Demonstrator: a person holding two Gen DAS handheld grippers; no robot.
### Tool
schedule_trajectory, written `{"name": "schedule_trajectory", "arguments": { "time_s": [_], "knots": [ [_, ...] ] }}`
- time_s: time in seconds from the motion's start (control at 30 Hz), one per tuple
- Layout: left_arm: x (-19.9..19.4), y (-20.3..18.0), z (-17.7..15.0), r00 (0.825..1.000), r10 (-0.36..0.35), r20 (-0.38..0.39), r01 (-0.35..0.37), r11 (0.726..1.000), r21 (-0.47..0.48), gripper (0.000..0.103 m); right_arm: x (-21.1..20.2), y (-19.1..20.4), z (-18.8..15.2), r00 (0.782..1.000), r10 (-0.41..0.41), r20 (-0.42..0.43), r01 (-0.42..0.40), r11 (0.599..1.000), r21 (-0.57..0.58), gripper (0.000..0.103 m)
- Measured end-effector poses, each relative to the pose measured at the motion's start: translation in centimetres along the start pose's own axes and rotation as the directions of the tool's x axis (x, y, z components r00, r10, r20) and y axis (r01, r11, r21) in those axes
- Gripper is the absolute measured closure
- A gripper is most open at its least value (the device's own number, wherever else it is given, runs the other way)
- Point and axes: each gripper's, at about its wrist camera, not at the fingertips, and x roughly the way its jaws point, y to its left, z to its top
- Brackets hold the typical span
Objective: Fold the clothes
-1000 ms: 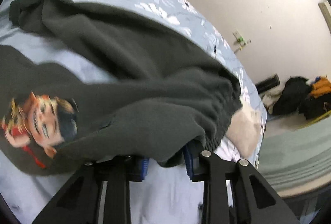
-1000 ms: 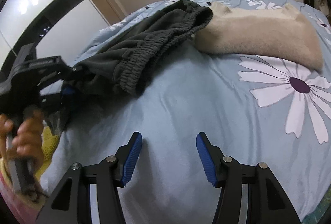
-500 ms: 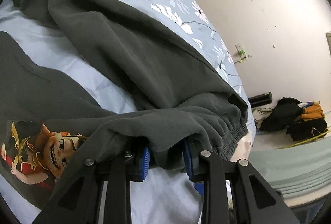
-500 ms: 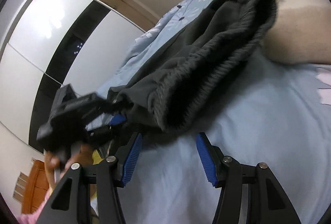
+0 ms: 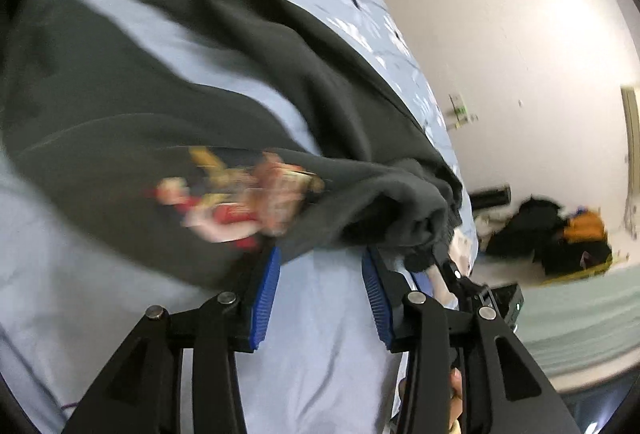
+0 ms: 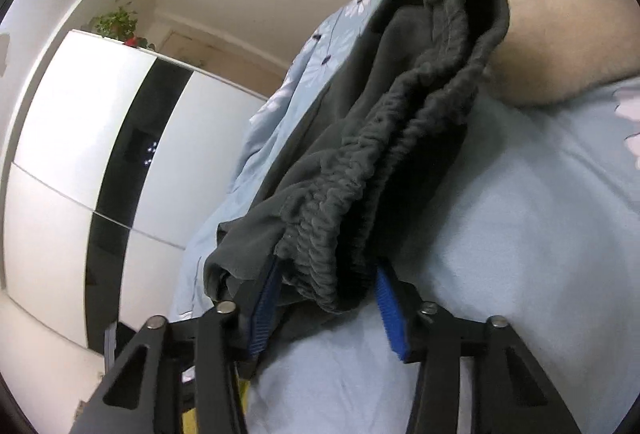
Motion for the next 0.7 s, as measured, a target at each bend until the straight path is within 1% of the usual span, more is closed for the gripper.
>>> {"name": "schedule_trajectory", "arguments": {
  "time_s": [0.03,0.1,0.2,0.37,0.5,0.57,0.63,0.7],
  "knots": [
    [-0.6,0.5,-0.1,1.000,0.015,0.015,-0.015,1.000,-0.013,0.056,-0.4,0.4,-0.2,1.000,-0.013,0.001,0.013,1.000,-0.027,0.054],
    [-1.4,1.2,-0.2,0.999,0.023,0.029,-0.022,0.999,-0.028,0.055,-1.0,1.0,-0.9,0.998,-0.057,0.007,0.058,0.995,-0.077,0.053],
    [-1.7,1.7,-0.4,0.999,0.014,0.035,-0.012,0.999,-0.044,0.055,-1.7,1.4,-1.8,0.993,-0.119,0.017,0.120,0.985,-0.121,0.052],
    [-1.2,1.7,-0.4,1.000,0.017,0.020,-0.016,0.999,-0.042,0.055,-1.9,1.8,-2.1,0.989,-0.146,0.031,0.149,0.978,-0.146,0.052],
    [-1.0,2.1,-0.2,1.000,0.022,0.009,-0.021,0.999,-0.046,0.055,-2.7,2.2,-1.7,0.968,-0.241,0.077,0.252,0.944,-0.213,0.052],
    [-1.0,2.4,-0.2,1.000,0.020,0.006,-0.020,0.998,-0.056,0.055,-2.8,1.8,-1.9,0.964,-0.255,0.081,0.267,0.941,-0.206,0.052],
    [-0.9,2.6,-0.2,1.000,0.021,0.001,-0.021,0.998,-0.063,0.055,-2.6,2.1,-2.0,0.967,-0.246,0.071,0.255,0.944,-0.210,0.052],
    [-0.7,2.6,-0.2,1.000,0.024,-0.006,-0.024,0.998,-0.064,0.055,-2.5,2.9,-2.4,0.965,-0.251,0.074,0.262,0.934,-0.243,0.052]
  ]
}}
